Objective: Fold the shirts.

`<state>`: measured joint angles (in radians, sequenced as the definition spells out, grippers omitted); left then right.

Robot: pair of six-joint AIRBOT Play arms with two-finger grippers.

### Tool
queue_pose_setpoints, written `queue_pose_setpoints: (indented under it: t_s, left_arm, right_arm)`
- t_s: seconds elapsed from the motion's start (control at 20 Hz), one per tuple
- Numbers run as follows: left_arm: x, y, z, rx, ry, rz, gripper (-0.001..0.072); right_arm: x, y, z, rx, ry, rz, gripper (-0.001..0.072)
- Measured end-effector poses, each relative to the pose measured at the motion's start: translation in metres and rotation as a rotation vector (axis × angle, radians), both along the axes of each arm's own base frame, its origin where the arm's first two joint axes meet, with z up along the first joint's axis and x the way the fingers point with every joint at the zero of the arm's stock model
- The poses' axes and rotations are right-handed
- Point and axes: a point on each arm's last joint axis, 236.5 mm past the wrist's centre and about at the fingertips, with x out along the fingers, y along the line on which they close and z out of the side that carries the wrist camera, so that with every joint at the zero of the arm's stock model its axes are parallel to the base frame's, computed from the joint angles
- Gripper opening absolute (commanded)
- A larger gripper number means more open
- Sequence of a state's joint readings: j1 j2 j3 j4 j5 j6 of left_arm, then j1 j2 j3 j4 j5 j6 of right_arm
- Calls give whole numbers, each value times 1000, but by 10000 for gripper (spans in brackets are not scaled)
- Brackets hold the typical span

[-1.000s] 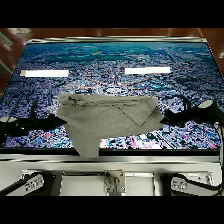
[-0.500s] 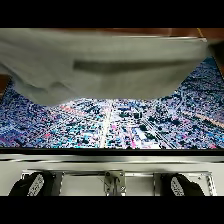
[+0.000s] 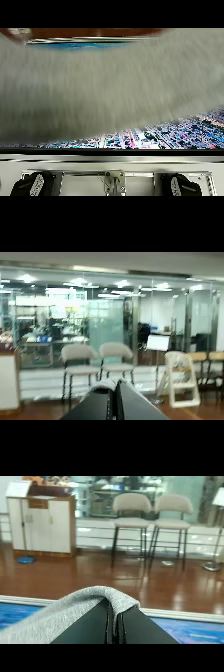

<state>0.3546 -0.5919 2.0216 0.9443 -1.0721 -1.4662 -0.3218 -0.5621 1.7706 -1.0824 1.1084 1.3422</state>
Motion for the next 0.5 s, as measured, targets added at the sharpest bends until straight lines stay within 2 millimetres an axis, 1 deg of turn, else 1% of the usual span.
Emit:
queue_pose_setpoints:
  t_s: [0.1,0.25,0.35,0.45,0.5]
  left_arm:
    - [-5,6,-22,10,90,58,35]
    - [-9,14,-50,15,199,113,35]
    - [-8,17,-63,-3,258,119,35]
    - [4,21,-88,-22,365,119,35]
    - [14,25,-105,-34,433,119,35]
  right_arm:
    - [-19,-5,-9,-23,28,-56,68]
    - [-38,-15,-29,-33,99,-126,68]
    - [-43,-23,-46,-28,168,-162,67]
    - [-42,-29,-65,-22,251,-185,67]
    - [-38,-35,-79,-20,318,-199,67]
